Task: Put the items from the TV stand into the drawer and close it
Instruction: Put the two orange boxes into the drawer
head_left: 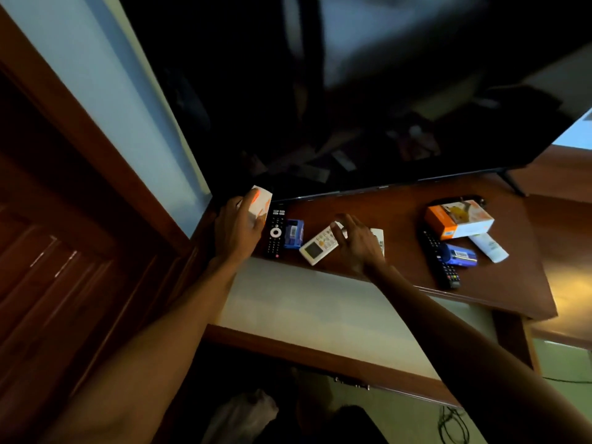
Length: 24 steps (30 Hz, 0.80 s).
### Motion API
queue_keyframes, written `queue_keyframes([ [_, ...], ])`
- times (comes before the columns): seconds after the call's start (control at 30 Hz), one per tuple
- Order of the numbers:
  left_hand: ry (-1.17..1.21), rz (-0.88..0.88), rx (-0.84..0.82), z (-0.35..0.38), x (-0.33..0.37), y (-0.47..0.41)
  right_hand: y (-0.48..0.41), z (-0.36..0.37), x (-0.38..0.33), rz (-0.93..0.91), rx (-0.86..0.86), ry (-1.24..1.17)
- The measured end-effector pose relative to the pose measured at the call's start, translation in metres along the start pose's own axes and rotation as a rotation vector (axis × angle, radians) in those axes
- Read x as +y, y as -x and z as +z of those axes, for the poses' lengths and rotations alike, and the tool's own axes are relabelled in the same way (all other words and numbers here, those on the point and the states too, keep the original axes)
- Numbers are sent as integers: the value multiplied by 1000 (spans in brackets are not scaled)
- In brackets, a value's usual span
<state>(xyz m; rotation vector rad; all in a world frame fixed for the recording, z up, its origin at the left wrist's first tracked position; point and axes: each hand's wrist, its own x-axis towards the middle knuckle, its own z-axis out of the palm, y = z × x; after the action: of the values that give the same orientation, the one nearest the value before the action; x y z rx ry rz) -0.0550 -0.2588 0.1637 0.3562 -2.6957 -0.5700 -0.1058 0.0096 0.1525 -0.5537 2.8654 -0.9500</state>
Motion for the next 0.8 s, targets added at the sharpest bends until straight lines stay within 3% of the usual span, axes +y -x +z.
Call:
queue_keyframes([
  [0.2,194,301,-5,-14,66,-50,-14,-45,48,189,210,24],
  [0.4,440,408,-293,38,163,-75,-5,-111,134,445,420,6],
  [0.6,491,439,-460,102,250,-84,-6,-159,234,631,278,172],
  [0.8,475,389,-525,147,309,-103,-26,-175,293,712,85,62],
])
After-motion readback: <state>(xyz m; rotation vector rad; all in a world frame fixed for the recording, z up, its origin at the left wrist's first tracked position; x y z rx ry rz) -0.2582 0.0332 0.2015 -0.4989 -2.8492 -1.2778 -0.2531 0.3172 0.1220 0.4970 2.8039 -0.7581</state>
